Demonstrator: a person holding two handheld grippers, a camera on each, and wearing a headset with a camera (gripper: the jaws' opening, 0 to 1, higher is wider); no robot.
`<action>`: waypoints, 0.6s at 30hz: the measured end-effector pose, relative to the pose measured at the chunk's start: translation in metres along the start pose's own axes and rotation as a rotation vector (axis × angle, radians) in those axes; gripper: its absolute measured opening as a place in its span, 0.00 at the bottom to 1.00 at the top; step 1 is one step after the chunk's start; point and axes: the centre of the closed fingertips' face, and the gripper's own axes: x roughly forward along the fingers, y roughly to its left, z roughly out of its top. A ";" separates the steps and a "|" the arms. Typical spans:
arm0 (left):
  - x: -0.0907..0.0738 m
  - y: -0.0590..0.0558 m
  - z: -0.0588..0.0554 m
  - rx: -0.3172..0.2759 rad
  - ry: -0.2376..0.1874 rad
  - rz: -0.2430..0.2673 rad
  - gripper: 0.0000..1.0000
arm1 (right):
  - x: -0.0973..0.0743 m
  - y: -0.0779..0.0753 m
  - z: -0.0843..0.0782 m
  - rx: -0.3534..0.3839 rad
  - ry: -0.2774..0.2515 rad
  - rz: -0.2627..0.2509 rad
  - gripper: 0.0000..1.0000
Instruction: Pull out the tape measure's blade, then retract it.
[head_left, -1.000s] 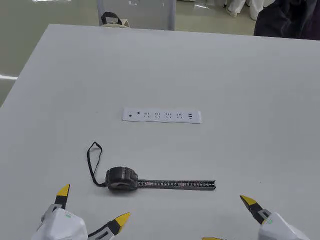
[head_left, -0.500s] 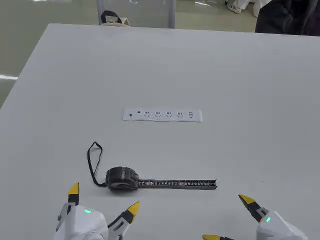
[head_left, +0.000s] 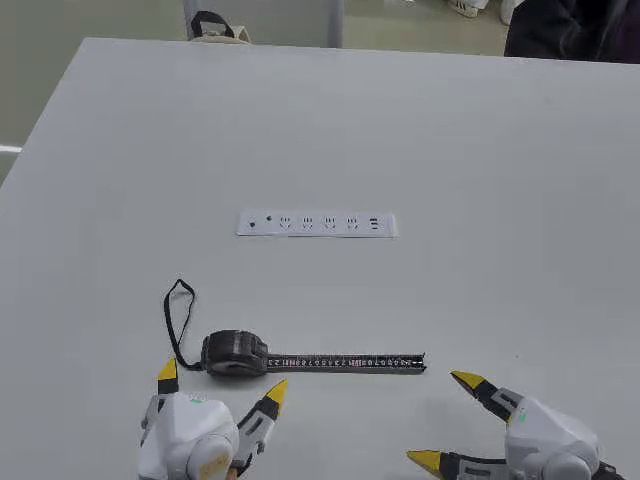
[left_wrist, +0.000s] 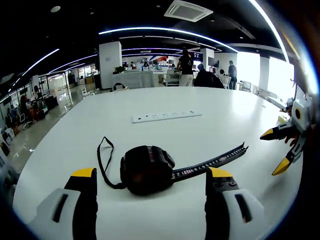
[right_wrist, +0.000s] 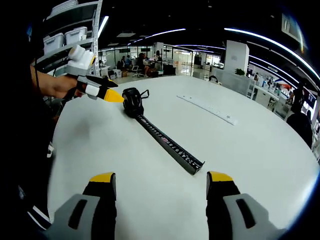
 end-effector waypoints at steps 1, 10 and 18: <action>0.002 0.001 -0.001 -0.011 0.004 0.010 0.88 | 0.001 -0.001 0.001 -0.008 -0.004 0.011 0.73; 0.020 0.006 -0.002 -0.057 -0.024 0.057 0.84 | 0.010 -0.020 -0.002 -0.060 -0.003 0.094 0.66; 0.031 0.005 -0.010 -0.087 -0.006 0.069 0.82 | 0.020 -0.036 -0.005 -0.105 0.013 0.188 0.55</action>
